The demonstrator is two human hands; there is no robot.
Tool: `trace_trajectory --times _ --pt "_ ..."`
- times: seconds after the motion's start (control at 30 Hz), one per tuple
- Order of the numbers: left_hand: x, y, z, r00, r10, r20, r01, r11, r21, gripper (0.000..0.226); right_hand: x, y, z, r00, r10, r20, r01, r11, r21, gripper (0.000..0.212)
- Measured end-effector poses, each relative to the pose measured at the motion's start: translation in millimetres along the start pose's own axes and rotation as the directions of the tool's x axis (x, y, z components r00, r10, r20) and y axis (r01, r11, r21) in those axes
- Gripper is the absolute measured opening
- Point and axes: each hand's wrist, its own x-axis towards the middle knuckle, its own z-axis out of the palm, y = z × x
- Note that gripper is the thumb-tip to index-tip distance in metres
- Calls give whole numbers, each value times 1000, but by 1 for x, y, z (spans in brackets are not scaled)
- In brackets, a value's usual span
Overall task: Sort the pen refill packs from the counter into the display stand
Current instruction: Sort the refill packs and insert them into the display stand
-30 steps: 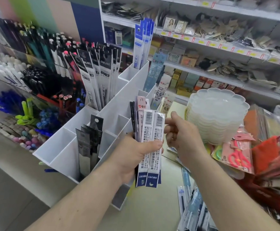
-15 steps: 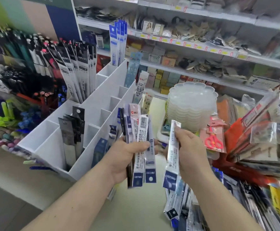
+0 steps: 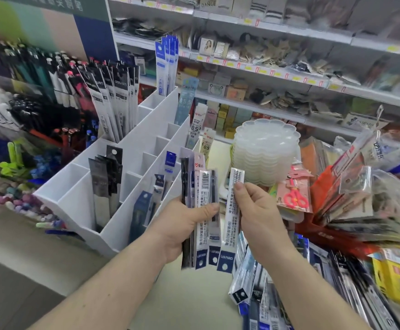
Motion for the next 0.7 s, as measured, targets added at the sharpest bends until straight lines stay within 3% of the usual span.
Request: trace_trajectory --times 0.2,0.33,0.37,0.43,0.53,0.7 --pt "-1 -1 -2 996 23 -84 -19 998 56 23 -1 -2 -17 985 -165 -60 159 984 -85 28" --pt "-1 -2 -7 990 45 -132 -41 999 35 25 -14 -11 -31 909 -375 -181 365 927 -88 15" --pt "0 -2 -8 990 52 -130 -49 998 29 26 -18 -9 -33 895 -412 -170 399 911 -104 15" --pt "-1 -2 -9 991 60 -121 -59 998 8 29 -23 0 -36 883 -454 -117 434 886 -164 38" --pt "-2 -2 -8 993 65 -101 -66 998 -7 33 -29 10 -35 890 -455 -30 439 873 -212 48" --pt "-3 -3 -7 992 81 -96 -83 996 -18 35 -31 14 -34 903 -428 -46 407 883 -232 59"
